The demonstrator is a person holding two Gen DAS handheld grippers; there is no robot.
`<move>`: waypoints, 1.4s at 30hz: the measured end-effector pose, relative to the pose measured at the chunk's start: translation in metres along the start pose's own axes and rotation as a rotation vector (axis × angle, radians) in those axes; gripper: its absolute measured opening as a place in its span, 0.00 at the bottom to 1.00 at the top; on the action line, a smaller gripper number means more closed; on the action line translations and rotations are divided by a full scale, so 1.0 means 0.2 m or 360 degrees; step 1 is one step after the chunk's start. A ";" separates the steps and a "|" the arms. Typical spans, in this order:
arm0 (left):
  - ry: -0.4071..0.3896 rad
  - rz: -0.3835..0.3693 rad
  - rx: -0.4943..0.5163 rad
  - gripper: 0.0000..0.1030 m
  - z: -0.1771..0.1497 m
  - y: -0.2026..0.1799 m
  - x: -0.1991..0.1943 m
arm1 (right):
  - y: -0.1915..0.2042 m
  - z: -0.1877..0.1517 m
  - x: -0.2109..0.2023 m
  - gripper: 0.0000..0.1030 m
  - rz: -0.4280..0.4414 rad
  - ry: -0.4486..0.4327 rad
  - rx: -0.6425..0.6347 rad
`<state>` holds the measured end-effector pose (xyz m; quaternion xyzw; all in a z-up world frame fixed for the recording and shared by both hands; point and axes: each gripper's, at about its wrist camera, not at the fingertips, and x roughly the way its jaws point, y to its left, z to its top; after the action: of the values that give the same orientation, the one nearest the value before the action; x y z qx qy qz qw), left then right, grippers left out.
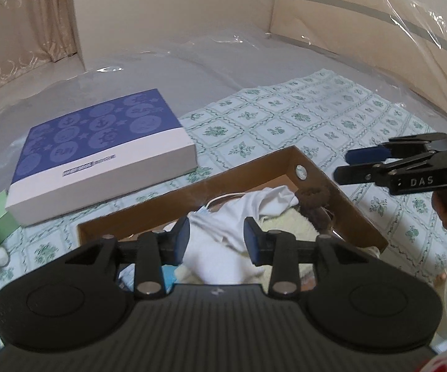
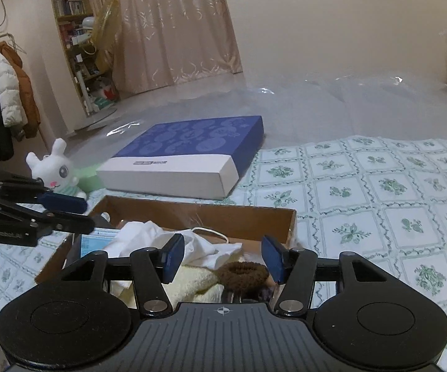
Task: Organize soft objects
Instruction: 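Lower the cloth and hair tie into the tray and open both grippers, then move the left gripper to the beige ring clip while the right gripper approaches the green cloth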
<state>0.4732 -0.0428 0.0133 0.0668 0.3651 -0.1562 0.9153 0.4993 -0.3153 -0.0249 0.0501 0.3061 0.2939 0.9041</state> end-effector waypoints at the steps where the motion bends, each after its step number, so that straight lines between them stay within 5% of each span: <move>1: -0.0003 0.0004 -0.0012 0.34 -0.01 0.01 -0.02 | 0.00 0.00 -0.02 0.54 -0.0003 -0.0003 0.0014; 17: -0.0096 0.0091 -0.0257 0.36 -0.33 0.16 -0.61 | -0.04 -0.22 -0.62 0.54 -0.0162 -0.0168 0.0335; 28: -0.0154 0.0129 -0.0327 0.37 -0.62 0.15 -0.96 | 0.20 -0.53 -0.97 0.54 -0.0226 -0.0232 0.0457; 42: -0.0068 0.0125 -0.0376 0.38 -1.01 0.01 -1.03 | 0.68 -0.89 -0.96 0.54 -0.0225 -0.0098 0.0411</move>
<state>0.2007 0.0552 0.0092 -0.0306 0.3585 -0.0775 0.9298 0.2050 -0.3273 -0.0322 0.1533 0.3164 0.1860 0.9175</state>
